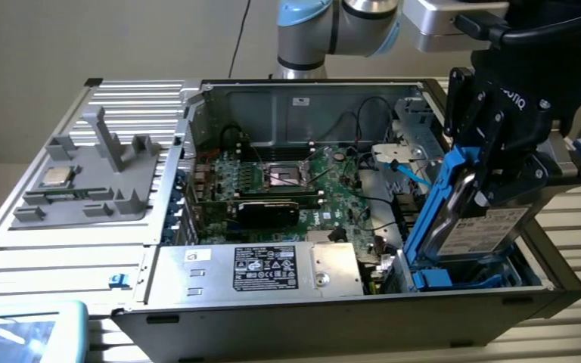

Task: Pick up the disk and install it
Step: 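Insert the disk into the insertion slot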

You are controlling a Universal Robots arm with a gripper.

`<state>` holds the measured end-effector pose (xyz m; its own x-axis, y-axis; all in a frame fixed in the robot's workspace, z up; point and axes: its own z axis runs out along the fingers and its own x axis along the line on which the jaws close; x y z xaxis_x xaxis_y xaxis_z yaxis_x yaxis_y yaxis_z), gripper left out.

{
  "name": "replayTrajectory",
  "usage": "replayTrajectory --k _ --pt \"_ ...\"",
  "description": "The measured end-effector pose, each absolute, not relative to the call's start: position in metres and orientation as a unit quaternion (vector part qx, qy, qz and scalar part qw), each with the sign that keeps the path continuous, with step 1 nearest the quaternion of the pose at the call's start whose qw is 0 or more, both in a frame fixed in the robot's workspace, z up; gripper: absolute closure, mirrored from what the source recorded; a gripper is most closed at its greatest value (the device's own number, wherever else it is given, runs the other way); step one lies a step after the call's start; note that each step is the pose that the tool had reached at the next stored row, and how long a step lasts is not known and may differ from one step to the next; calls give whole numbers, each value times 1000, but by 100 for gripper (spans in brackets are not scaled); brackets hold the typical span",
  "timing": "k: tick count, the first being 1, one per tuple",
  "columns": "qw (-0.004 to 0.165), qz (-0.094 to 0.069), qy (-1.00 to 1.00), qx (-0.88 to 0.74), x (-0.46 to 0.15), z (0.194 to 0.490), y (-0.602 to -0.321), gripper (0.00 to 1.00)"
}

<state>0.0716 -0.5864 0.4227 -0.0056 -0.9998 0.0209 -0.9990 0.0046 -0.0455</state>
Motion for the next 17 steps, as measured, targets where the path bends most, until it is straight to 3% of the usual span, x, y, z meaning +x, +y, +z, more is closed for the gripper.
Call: replayTrajectory --k 17 --pt "12 -20 709 -705 72 419 -587 63"
